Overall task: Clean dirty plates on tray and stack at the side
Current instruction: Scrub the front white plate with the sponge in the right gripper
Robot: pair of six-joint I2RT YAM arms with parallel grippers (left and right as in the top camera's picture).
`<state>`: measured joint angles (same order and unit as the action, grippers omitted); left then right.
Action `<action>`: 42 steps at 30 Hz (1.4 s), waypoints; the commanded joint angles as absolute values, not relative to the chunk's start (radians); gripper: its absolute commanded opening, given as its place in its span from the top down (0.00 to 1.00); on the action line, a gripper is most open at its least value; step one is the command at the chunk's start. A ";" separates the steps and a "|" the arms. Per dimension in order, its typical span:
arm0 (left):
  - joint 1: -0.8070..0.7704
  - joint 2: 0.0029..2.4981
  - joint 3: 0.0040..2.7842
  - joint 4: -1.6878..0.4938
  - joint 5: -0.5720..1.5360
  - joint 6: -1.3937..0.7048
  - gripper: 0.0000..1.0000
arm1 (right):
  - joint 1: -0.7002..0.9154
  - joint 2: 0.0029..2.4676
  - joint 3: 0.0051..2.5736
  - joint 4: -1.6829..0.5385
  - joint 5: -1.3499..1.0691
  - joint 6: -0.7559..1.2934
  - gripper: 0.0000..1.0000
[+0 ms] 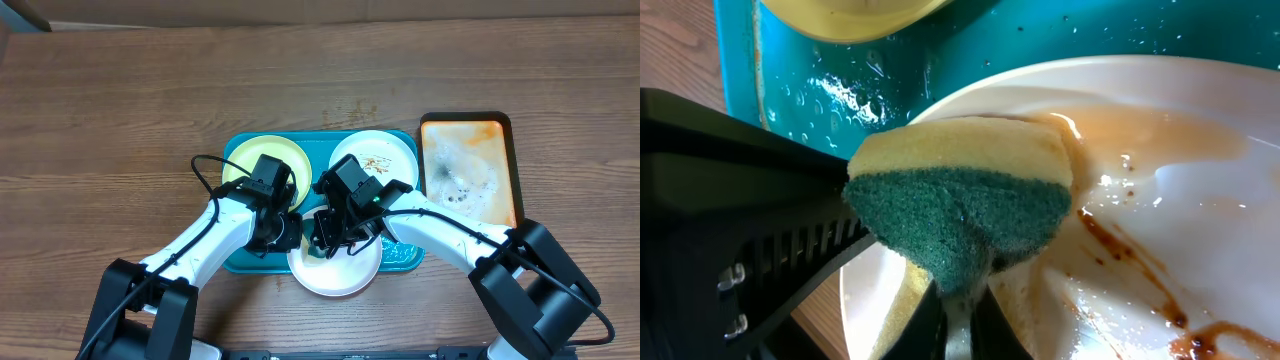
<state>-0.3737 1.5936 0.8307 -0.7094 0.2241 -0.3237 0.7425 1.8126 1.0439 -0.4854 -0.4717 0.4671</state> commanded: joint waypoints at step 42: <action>-0.380 1.602 0.820 -0.732 0.222 -0.345 0.96 | 0.639 1.861 1.160 -0.989 0.098 0.477 0.96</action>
<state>-0.3859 1.5936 0.8299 -0.7185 0.2775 -0.3378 0.6495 1.8336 1.1488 -0.9558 -0.1223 0.4877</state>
